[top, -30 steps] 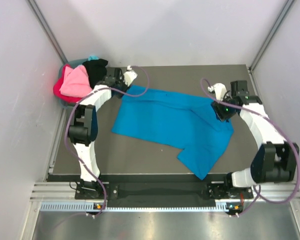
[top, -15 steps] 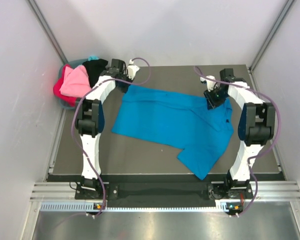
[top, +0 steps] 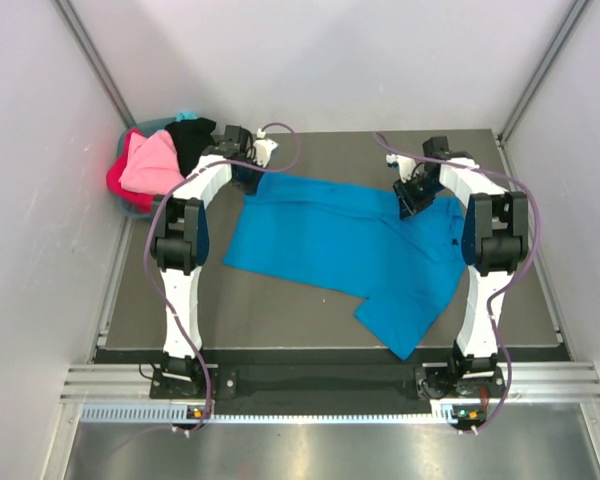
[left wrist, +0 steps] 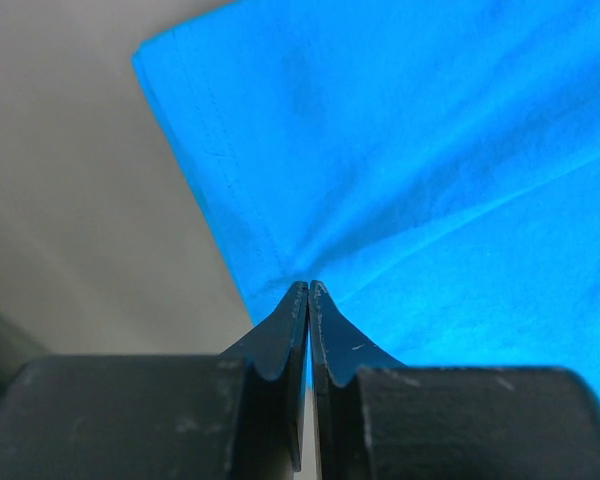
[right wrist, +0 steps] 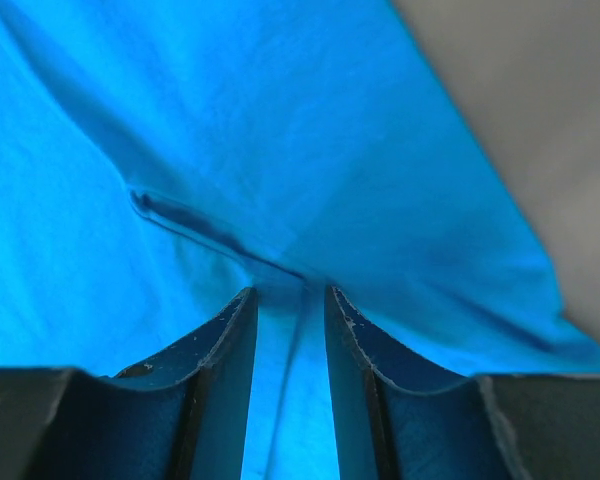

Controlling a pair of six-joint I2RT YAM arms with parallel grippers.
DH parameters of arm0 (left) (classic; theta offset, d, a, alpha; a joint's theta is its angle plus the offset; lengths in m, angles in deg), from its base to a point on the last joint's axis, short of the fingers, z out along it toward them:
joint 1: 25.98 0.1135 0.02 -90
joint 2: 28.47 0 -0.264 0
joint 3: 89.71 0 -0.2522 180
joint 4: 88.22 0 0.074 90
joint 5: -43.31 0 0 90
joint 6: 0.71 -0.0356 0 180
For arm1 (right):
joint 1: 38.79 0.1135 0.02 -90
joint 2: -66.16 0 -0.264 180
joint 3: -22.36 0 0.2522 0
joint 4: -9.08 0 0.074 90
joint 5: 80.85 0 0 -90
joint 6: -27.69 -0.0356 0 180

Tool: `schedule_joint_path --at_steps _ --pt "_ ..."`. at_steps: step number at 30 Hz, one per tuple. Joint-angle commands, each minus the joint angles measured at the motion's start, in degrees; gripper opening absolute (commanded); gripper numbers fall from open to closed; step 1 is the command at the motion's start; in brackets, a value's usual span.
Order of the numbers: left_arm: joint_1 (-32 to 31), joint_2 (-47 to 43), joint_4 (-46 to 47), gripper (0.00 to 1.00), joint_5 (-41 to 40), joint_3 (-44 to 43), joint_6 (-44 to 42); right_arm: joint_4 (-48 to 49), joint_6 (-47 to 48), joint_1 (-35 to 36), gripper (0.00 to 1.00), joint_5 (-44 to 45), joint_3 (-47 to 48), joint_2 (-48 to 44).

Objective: Fold and stack the t-shirts
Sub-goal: Fold the tshirt

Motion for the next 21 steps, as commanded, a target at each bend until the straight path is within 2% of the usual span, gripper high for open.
schedule_joint_path --at_steps 1,5,8,9,11,12,14,21 --pt "0.1 -1.5 -0.1 0.07 -0.1 0.5 1.1 -1.0 0.3 1.0 0.34 -1.6 2.8 0.8" --pt "0.1 -1.6 0.2 0.07 -0.7 1.1 0.9 -1.5 0.7 1.0 0.33 -1.2 2.6 0.8" --pt "0.1 -1.5 0.4 0.07 -0.9 1.1 0.9 -1.4 0.6 1.0 0.26 -1.4 2.1 0.6" --pt "0.1 -1.4 0.4 0.07 -0.9 1.0 1.0 -1.2 0.4 1.0 0.2 -1.5 1.9 0.6" --pt "0.1 -1.3 0.4 0.07 -1.0 0.9 0.9 -1.2 0.3 1.2 0.13 -1.6 1.8 0.5" --pt "0.2 -1.2 0.4 0.07 -1.0 0.9 0.9 -0.9 0.2 1.2 0.05 -1.6 1.5 0.2" --pt "0.1 -1.5 0.5 0.07 -1.3 0.9 0.8 -0.3 0.1 1.7 0.0 -1.1 0.7 -0.7" --pt "0.2 -2.5 1.2 0.07 -1.2 1.9 0.5 1.5 -0.6 4.8 0.0 1.3 -5.5 -9.9"
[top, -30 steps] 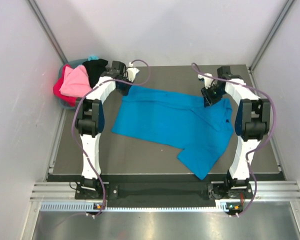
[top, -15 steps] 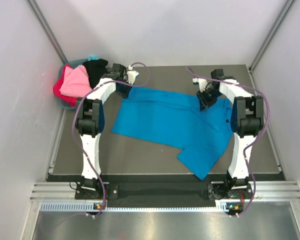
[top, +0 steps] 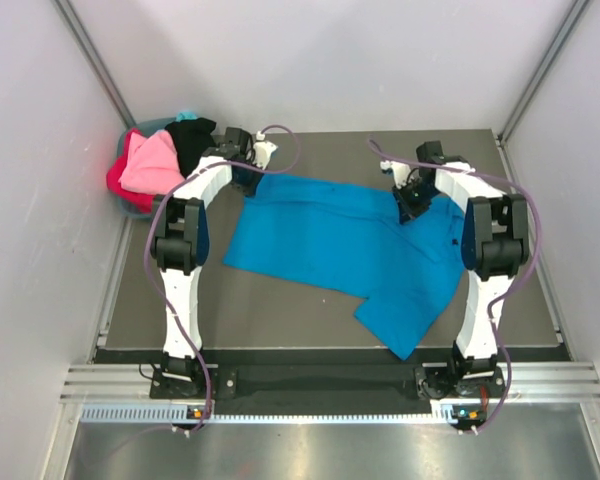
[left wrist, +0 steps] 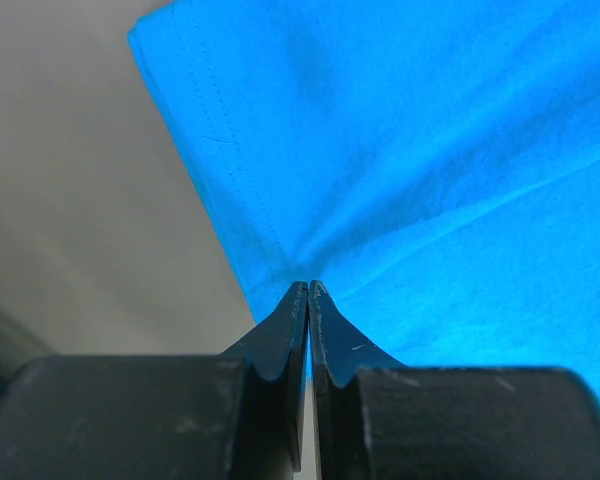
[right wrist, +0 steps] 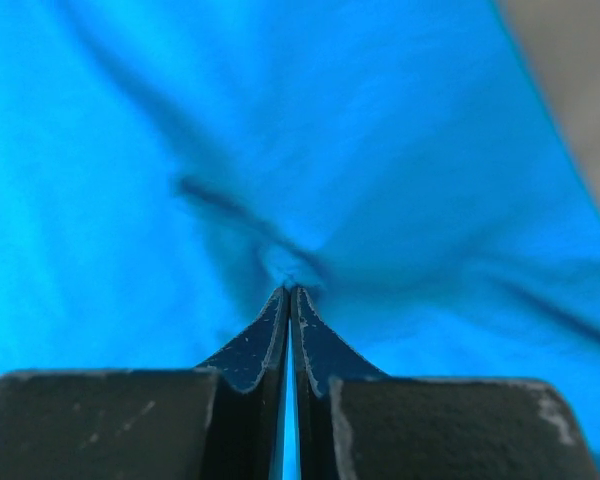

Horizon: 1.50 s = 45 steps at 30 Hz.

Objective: Fold and stack the t-shirts
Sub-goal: Fold the tshirt

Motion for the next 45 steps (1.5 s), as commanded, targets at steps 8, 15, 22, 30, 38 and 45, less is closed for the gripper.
schedule_joint_path --at_steps 8,15,22,30,38,45 --pt "0.2 -4.5 2.9 0.08 0.1 4.1 -0.5 0.6 -2.7 12.4 0.01 1.3 -14.7 -20.4" --pt "0.1 -3.9 3.6 0.09 0.3 2.3 -0.6 1.9 -4.4 15.9 0.15 6.7 -20.7 -26.0" --pt "0.2 -0.3 0.8 0.15 -0.7 -3.8 -1.6 2.9 -5.7 3.1 0.22 7.1 -10.2 -18.4" --pt "0.2 4.6 -1.3 0.3 -4.8 -11.1 -1.9 4.1 -6.1 -7.9 0.27 10.9 1.0 -8.9" --pt "0.9 11.9 -3.6 0.31 -8.6 -18.3 -1.2 4.3 -6.9 -12.9 0.29 11.2 3.0 -6.0" --pt "1.5 14.0 -3.7 0.31 -9.1 -19.6 -0.7 4.7 -7.9 -15.7 0.29 10.7 3.9 -4.3"
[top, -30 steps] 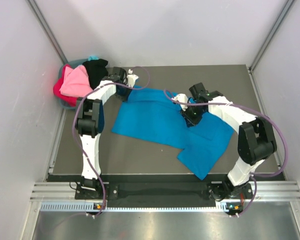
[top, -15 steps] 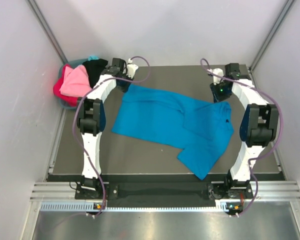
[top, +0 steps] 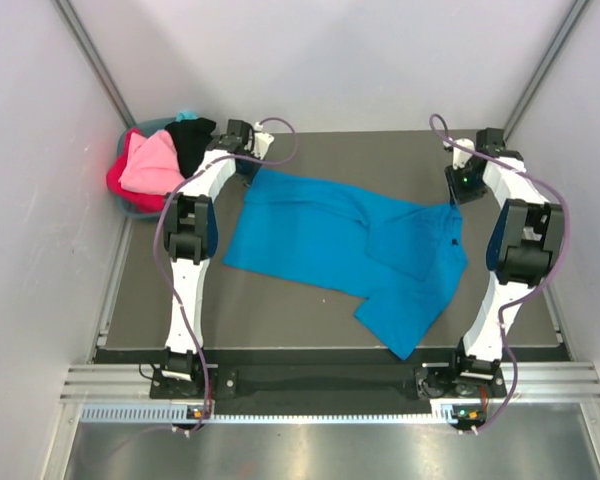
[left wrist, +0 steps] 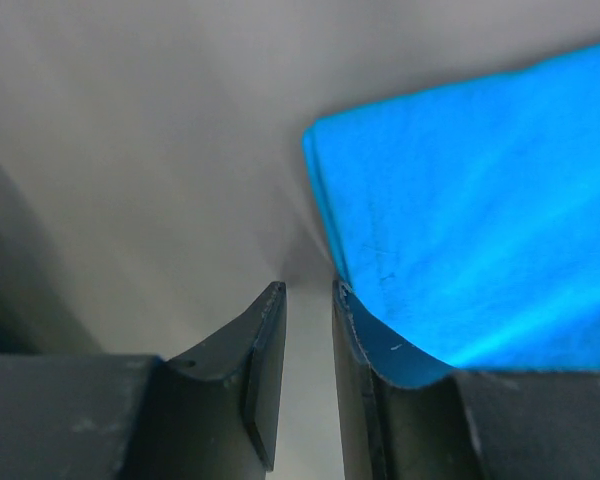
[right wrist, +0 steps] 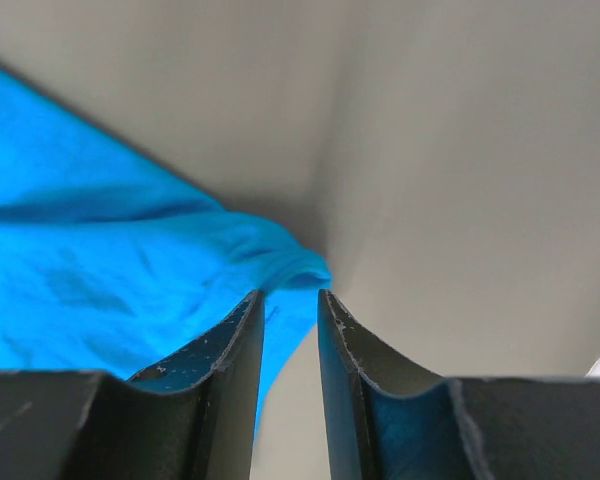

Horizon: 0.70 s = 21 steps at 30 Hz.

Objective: Fold and stack the t-shirts
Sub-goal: Fold the tshirt

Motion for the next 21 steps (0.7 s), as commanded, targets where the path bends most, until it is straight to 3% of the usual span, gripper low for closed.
schedule_joint_path --at_steps 1,7,21 --pt "0.6 1.6 -1.5 0.3 -1.0 -1.5 0.7 0.4 -1.1 -1.6 0.29 -0.3 3.1 0.8" --pt "0.6 1.6 -1.7 0.3 -0.8 -1.3 1.0 -0.1 1.9 -4.0 0.29 -1.0 2.9 -0.2" --pt "0.6 1.2 -1.5 0.3 -1.0 -0.4 0.9 -5.1 4.9 -4.7 0.31 -8.9 8.5 6.8"
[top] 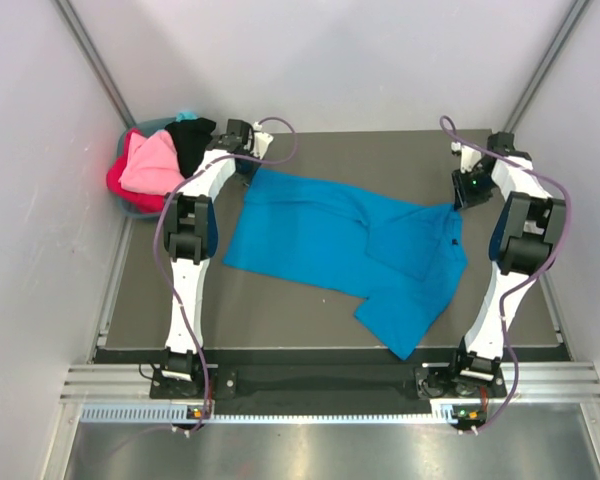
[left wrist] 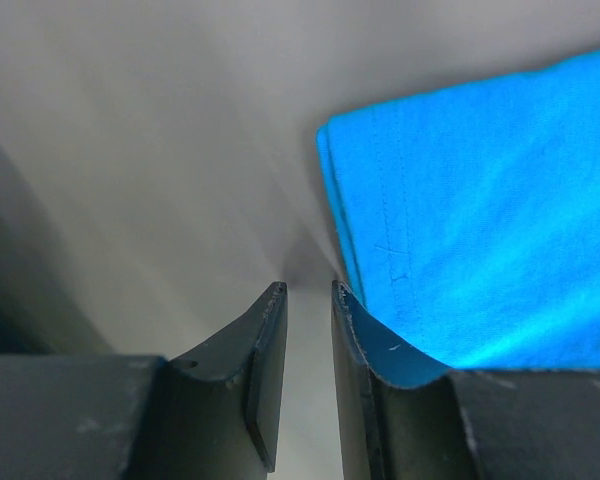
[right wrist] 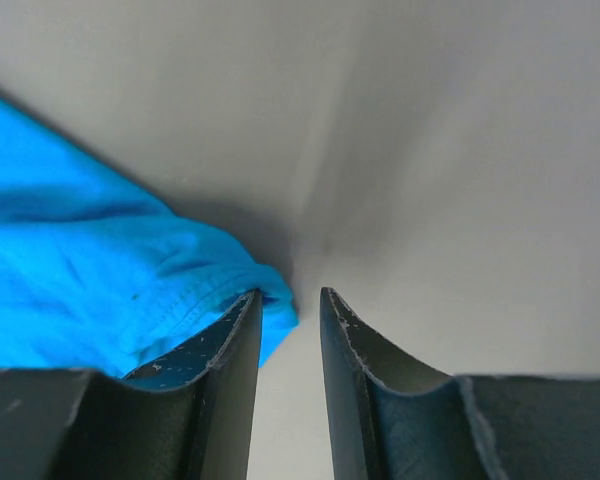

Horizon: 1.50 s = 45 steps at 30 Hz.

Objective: Fold and stack the t-shirts
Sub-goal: Fold the tshirt

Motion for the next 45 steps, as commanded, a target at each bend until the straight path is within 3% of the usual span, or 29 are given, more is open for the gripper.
schedule_joint_path --at_steps 1,8,13,28,33,40,45 --pt "0.3 0.4 -1.0 0.3 -1.8 0.1 0.6 -2.4 1.7 -0.1 0.31 -3.5 3.1 0.2" --pt "0.4 0.3 -0.8 0.29 -2.1 0.1 0.3 -4.2 2.4 -0.2 0.28 -4.2 3.7 2.3" --pt "0.5 0.0 -0.8 0.29 -2.4 0.4 0.1 -3.5 1.4 -0.2 0.0 -3.9 5.0 4.0" --pt "0.6 -2.3 0.7 0.29 -4.8 1.3 -0.1 4.1 -3.0 -0.8 0.0 4.7 17.4 11.2" --pt "0.8 -2.9 2.9 0.32 -6.6 -0.7 0.7 5.5 -4.1 -1.3 0.08 8.9 18.9 12.2" --pt "0.5 -6.2 4.2 0.33 -4.9 -3.3 2.2 4.8 -3.8 -2.6 0.25 7.8 17.9 3.7" --pt "-0.2 -12.5 7.9 0.37 -1.7 4.4 0.1 4.2 -1.6 -2.4 0.32 8.1 14.1 -3.6"
